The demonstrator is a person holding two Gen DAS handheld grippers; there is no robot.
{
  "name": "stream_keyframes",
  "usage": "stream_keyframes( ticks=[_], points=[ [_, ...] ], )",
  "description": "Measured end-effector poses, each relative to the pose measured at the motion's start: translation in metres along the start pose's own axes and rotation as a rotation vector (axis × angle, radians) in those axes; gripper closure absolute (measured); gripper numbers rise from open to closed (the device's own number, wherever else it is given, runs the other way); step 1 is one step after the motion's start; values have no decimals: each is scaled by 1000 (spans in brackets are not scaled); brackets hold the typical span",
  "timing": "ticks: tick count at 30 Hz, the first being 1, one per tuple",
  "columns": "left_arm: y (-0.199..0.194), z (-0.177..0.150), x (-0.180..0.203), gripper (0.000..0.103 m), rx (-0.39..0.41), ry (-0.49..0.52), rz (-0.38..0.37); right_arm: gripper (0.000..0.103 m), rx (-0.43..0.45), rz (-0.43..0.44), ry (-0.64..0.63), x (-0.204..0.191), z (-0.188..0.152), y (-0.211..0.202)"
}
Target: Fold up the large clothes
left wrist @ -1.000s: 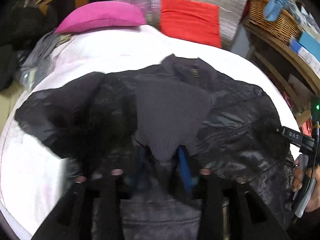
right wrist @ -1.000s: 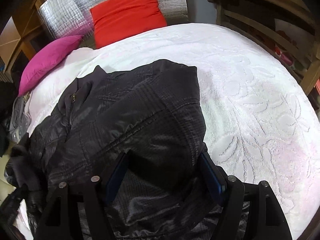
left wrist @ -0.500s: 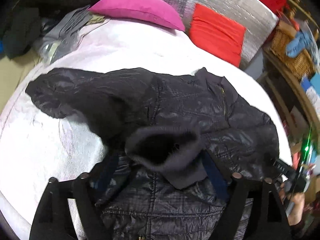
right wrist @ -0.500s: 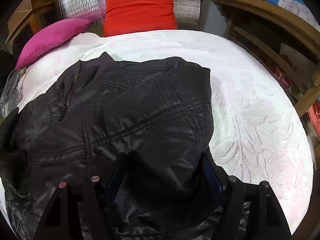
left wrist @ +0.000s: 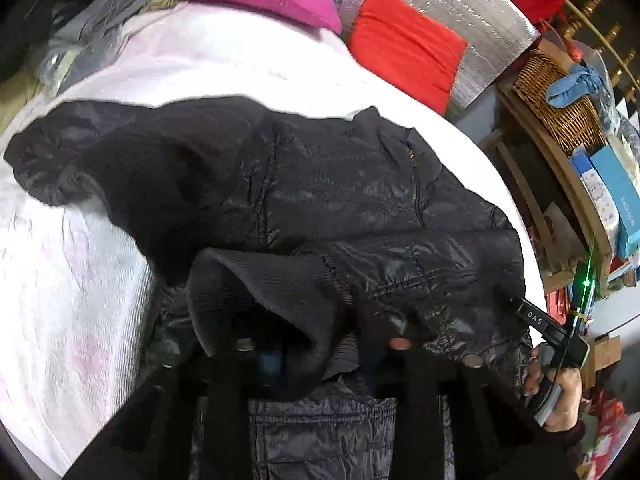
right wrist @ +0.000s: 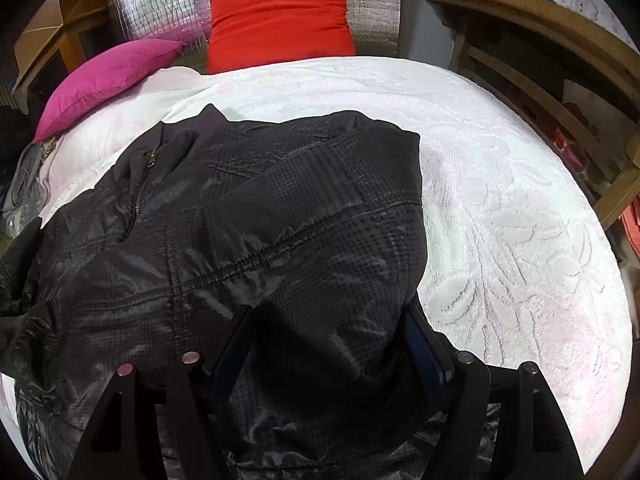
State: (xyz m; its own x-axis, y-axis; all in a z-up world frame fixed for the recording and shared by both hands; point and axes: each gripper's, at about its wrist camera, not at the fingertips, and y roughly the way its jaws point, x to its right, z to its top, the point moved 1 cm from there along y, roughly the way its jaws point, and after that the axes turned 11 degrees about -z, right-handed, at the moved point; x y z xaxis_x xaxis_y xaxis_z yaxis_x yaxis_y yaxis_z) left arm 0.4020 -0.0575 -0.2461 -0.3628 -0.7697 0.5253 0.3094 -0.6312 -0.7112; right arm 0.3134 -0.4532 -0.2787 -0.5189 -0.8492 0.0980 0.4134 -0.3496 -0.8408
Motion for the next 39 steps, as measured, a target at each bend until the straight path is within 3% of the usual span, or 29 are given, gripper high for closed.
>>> stream_keyframes(
  ticks=[1, 5, 9, 12, 14, 17, 19, 21, 22, 23, 24, 26, 31, 36, 37, 39],
  points=[
    [-2, 1, 5, 87, 23, 30, 13, 30, 6, 0, 4, 0, 0, -1],
    [-8, 10, 36, 92, 163, 253, 146, 61, 36, -32, -1, 3, 3, -3],
    [-8, 23, 72, 93, 329, 474, 231, 69, 54, -12, 69, 17, 10, -4],
    [2, 32, 72, 92, 382, 510, 277, 69, 68, -12, 109, 25, 15, -3],
    [22, 36, 58, 90, 328, 480, 346, 69, 68, -22, 113, 25, 16, 0],
    [56, 40, 16, 88, 125, 326, 374, 69, 29, -8, 123, 26, 16, 10],
    [63, 39, -3, 74, 38, 254, 397, 68, 12, 15, 134, 28, 18, 10],
    [54, 38, -5, 58, 51, 239, 373, 59, -7, 45, 149, 32, 18, 8],
    [46, 39, -4, 52, 66, 235, 349, 49, -15, 67, 163, 34, 17, 6],
    [39, 38, -2, 42, 84, 231, 326, 29, -15, 102, 190, 38, 17, 3],
    [28, 38, 0, 33, 113, 227, 305, 26, 0, 144, 218, 43, 17, -2],
    [17, 36, 6, 28, 160, 237, 309, 26, 39, 179, 239, 51, 17, -14],
    [-6, 35, 18, 28, 264, 285, 285, 26, 88, 214, 272, 71, 16, -29],
    [15, 34, 21, 29, 216, 310, 305, 26, 33, 234, 296, 71, 15, -14],
    [23, 34, 20, 31, 194, 311, 319, 26, 22, 232, 289, 68, 15, -11],
    [36, 33, 17, 59, 147, 307, 327, 28, -1, 214, 261, 58, 15, -3]
  ],
)
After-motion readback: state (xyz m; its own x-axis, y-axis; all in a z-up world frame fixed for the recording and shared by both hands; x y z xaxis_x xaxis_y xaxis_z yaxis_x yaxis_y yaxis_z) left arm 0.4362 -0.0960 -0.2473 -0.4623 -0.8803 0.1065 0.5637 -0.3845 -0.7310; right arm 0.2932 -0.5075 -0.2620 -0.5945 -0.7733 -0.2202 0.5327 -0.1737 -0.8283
